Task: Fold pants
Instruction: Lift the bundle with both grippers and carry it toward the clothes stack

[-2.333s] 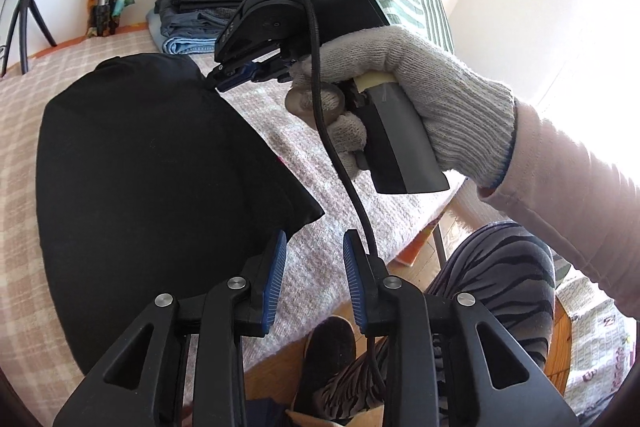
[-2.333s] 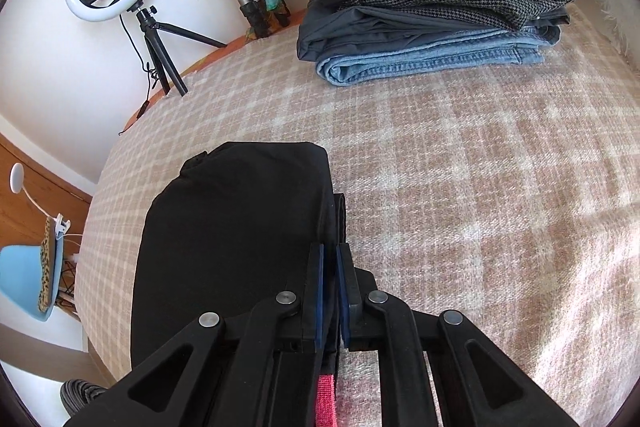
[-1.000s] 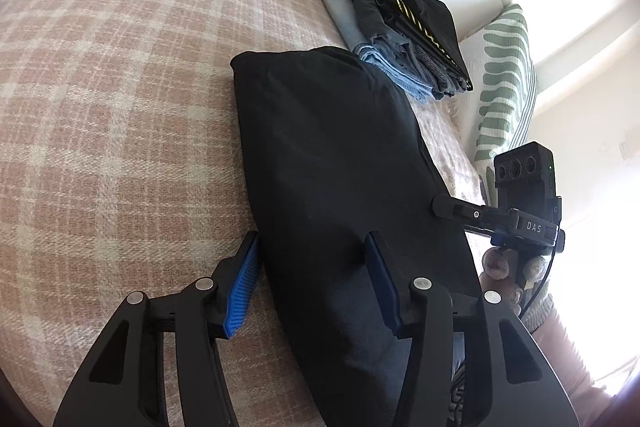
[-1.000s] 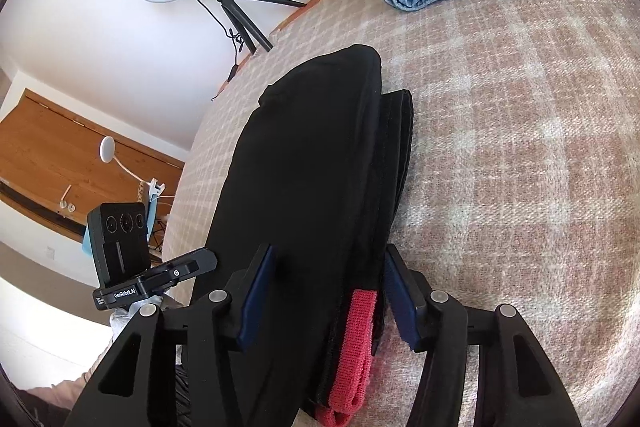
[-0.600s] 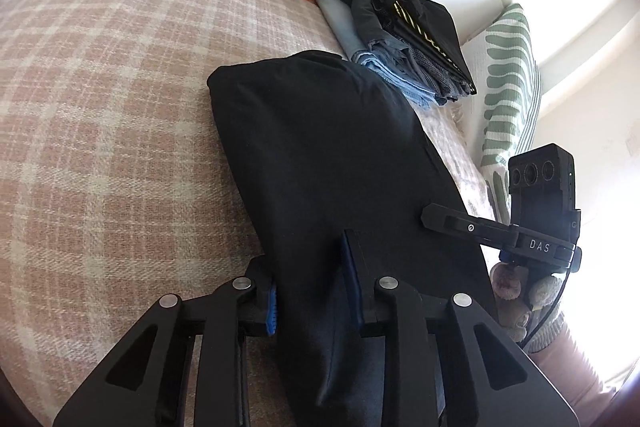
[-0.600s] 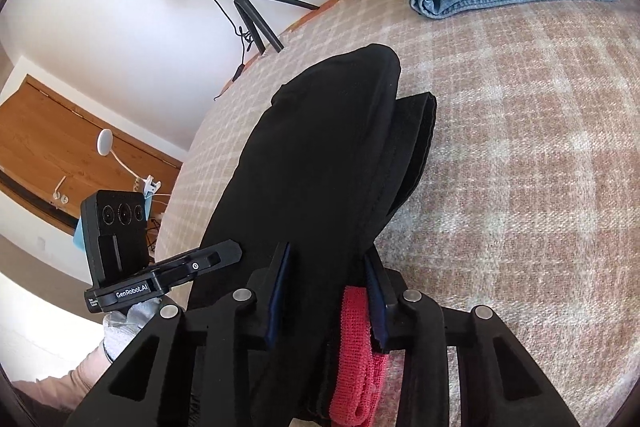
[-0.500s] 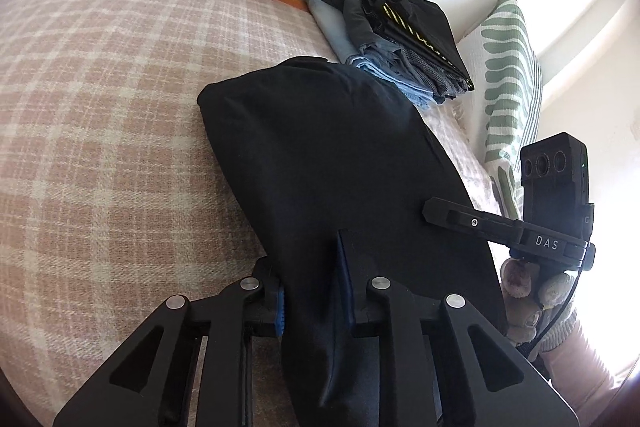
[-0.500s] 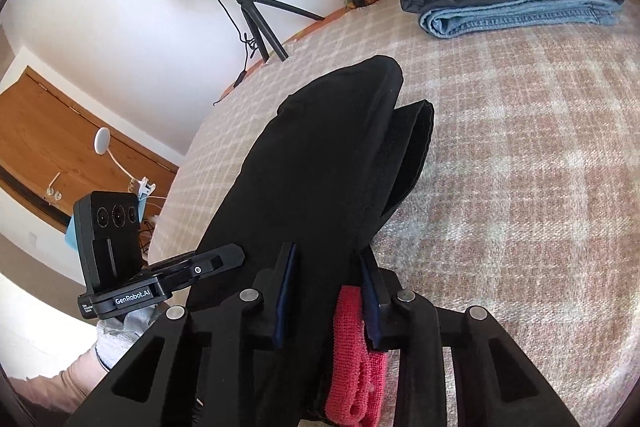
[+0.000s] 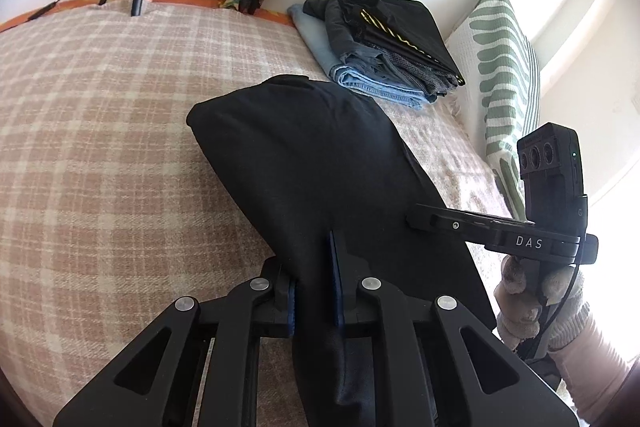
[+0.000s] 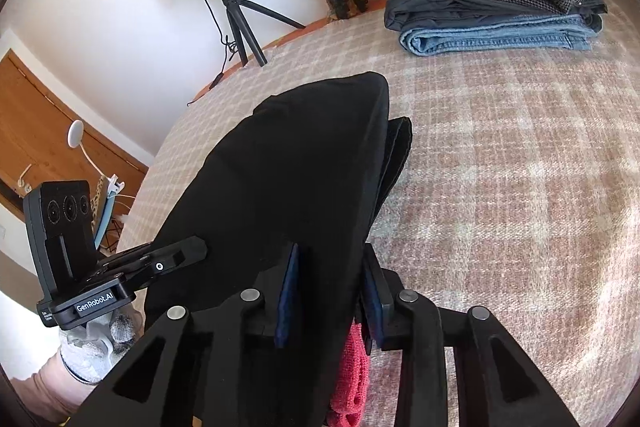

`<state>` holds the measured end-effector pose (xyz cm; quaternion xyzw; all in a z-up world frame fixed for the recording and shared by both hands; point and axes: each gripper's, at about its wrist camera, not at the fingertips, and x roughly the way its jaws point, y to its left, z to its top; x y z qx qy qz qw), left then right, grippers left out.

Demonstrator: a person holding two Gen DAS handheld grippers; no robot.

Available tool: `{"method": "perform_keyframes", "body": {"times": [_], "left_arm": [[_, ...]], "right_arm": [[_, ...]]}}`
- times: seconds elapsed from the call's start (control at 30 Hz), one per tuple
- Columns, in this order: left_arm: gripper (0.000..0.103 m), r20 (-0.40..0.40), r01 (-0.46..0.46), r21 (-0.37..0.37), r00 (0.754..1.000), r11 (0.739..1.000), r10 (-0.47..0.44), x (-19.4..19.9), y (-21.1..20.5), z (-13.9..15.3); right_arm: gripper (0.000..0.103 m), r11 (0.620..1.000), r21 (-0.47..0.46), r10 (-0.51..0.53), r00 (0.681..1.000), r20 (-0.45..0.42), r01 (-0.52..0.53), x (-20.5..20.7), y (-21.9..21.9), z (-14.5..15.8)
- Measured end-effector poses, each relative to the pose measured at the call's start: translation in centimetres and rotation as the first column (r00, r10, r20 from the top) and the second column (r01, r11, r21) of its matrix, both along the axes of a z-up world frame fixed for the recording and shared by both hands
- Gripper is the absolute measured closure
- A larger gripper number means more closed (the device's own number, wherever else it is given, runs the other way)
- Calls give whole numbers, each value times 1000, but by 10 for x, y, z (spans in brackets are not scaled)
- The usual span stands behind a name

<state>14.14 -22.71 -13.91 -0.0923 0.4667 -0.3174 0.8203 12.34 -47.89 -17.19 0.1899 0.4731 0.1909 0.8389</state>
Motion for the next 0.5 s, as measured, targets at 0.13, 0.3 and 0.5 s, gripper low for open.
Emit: {"method": "perform_keyframes", "body": {"times": [0.13,0.3,0.5], "left_arm": [[91,-51,-21,-39,999,999,19,4,10,-11],[74,-105,-55,-46,993,997,50,12,16,-23],[74,-103,-82,-44,992,996,78,18,11,-27]], "right_arm": [[48,999,51,20,997,-76,-16,12,-11,-16],[46,981,183,77,995,-70,-63,22,-16,-26],[73,984,173,59,996,-60,-48,23,-4,-27]]}}
